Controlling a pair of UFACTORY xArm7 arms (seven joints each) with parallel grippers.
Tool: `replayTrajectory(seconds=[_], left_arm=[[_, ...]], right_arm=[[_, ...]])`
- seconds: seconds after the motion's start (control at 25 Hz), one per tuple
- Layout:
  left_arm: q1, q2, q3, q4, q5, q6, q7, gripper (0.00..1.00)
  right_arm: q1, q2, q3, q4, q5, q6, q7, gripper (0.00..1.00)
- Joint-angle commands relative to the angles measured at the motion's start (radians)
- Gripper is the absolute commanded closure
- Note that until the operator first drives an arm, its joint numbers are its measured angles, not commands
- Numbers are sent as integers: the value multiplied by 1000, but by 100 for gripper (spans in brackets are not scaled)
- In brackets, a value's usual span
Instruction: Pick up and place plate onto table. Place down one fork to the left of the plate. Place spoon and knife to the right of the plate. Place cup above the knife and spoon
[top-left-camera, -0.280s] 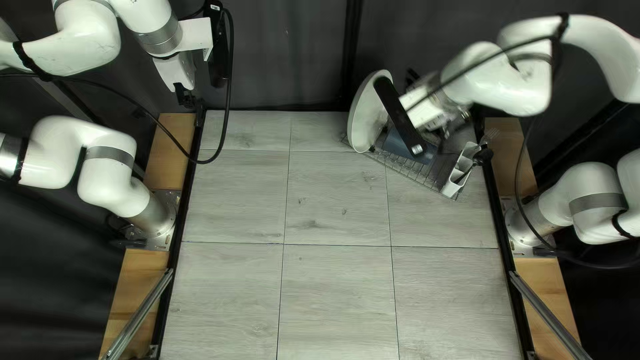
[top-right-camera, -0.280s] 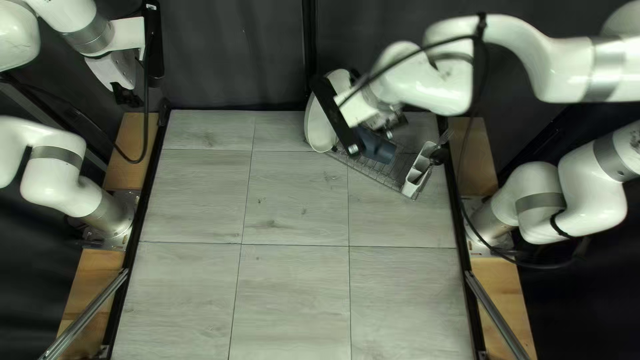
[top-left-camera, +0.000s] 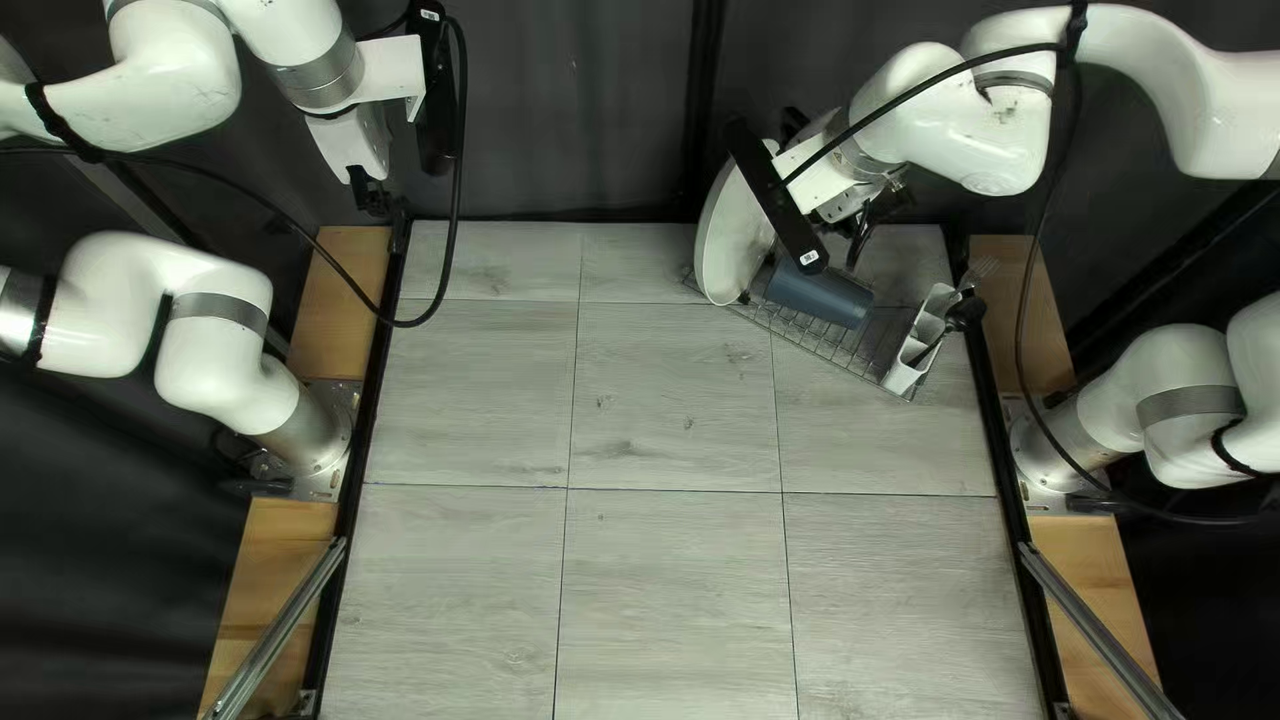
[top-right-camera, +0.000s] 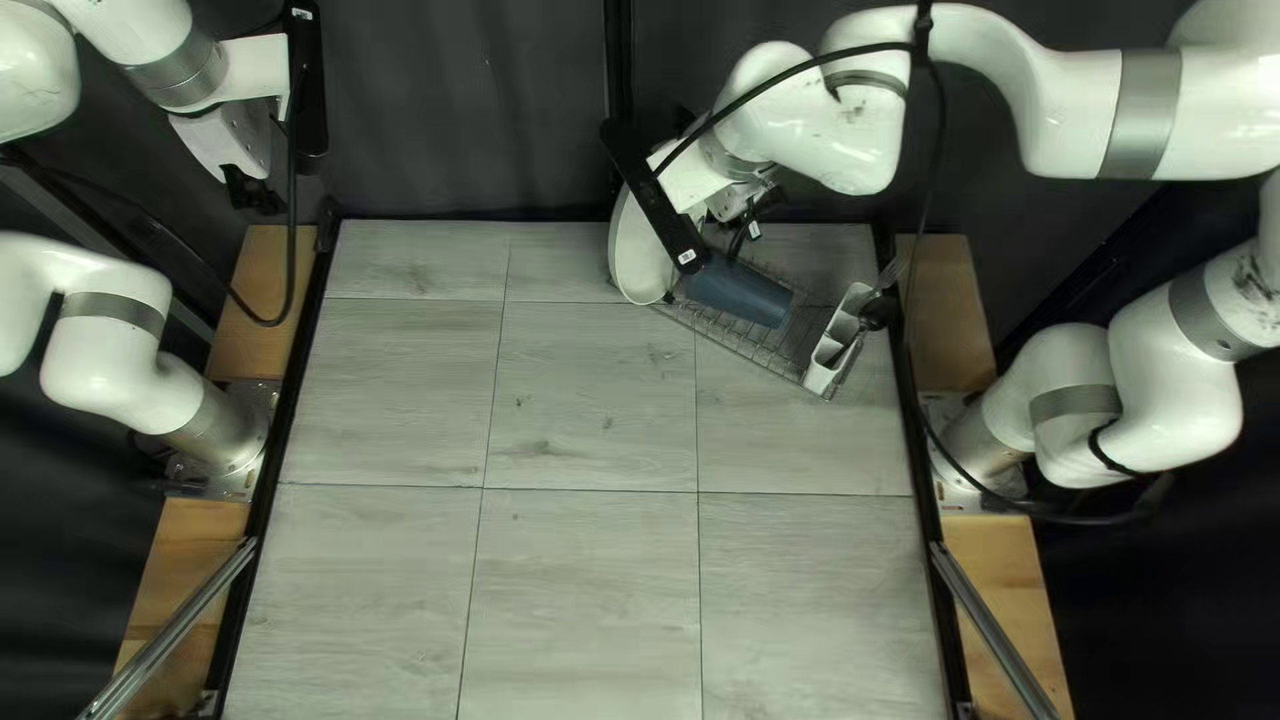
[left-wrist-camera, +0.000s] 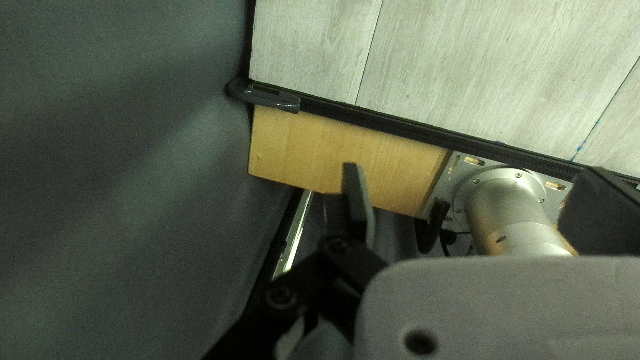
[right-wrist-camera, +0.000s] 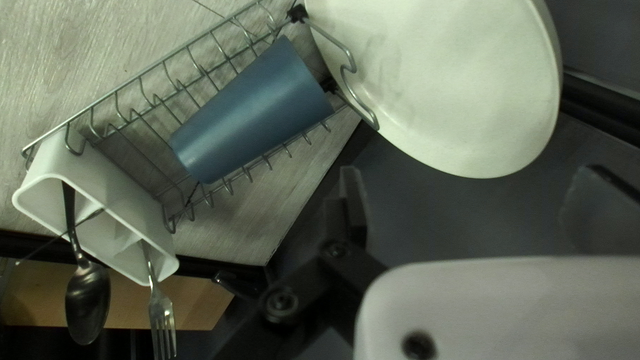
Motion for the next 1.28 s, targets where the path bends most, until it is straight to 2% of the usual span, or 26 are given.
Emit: replayTrajectory(seconds=[0.04, 0.2, 0.36, 0.6, 0.72, 0.88, 0.92, 0.96, 1.0, 1.28], left_arm=[[0, 0, 0, 0, 0, 0, 0, 0], [0, 0, 0, 0, 0, 0, 0, 0], [0, 0, 0, 0, 0, 0, 0, 0], [0, 0, 0, 0, 0, 0, 0, 0], [0, 0, 0, 0, 0, 0, 0, 0], [0, 0, 0, 0, 0, 0, 0, 0], [0, 0, 0, 0, 0, 0, 0, 0], [0, 0, 0, 0, 0, 0, 0, 0], [0, 0, 0, 0, 0, 0, 0, 0], [0, 0, 0, 0, 0, 0, 0, 0]], right_arm=[[0, -7, 5, -36, -13, -24, 21, 0], [-13, 2, -23, -52, -11, -74, -1, 0], [-20, 52, -48, -15, -21, -131, -52, 0], [-54, 200, -116, 41, 51, -328, -213, 0], [-65, 237, -126, 37, 63, -408, -249, 0], [-68, 283, -129, 49, 43, -462, -247, 0], [-68, 288, -129, 46, 36, -472, -242, 19], [-69, 290, -130, 42, 32, -482, -241, 67], [-70, 297, -132, 36, 21, -499, -232, 100], [-70, 296, -141, 36, -64, -527, -163, 100]])
